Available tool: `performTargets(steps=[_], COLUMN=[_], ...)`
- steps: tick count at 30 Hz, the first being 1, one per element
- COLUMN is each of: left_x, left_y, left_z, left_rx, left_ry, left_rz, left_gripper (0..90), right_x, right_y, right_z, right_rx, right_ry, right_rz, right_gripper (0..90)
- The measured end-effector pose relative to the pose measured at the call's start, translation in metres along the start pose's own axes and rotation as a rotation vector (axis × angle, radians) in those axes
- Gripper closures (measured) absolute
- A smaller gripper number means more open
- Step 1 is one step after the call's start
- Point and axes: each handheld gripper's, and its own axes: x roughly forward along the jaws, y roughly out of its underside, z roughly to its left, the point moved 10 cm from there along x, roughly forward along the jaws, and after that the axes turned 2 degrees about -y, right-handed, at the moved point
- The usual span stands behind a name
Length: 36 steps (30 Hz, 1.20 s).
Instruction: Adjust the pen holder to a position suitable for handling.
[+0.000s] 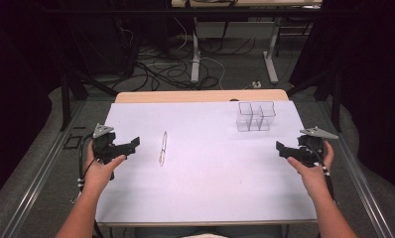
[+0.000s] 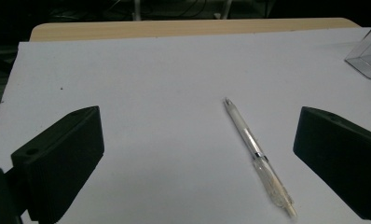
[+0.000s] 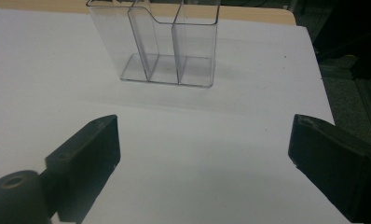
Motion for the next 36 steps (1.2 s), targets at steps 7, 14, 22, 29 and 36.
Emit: performTargets(steps=[7, 14, 22, 29, 36], left_x=[-0.002, -0.004, -0.003, -0.001, 0.0], left_y=[-0.001, -0.001, 0.001, 0.005, 0.01], left_z=[0.002, 0.002, 0.002, 0.002, 0.003], left_rx=[0.004, -0.019, -0.034, -0.027, -0.024], left_ry=[-0.019, -0.031, -0.038, -0.05, -0.054], left_rz=[0.017, 0.04, 0.08, 0.131, 0.167], left_gripper=[2.5, 5.3, 6.4, 7.1, 7.1], right_x=[0.003, 0.006, 0.012, 0.019, 0.025], right_y=[0.003, -0.005, -0.009, -0.015, -0.03], right_z=[-0.002, -0.003, -0.005, -0.008, -0.009], right_rx=[-0.019, -0.028, 0.004, 0.006, -0.008], right_ry=[0.015, 0.002, -0.007, -0.015, -0.022], right_rz=[0.017, 0.009, 0.053, 0.097, 0.118], right_gripper=[15.4, 23.2, 29.7, 35.3, 42.7])
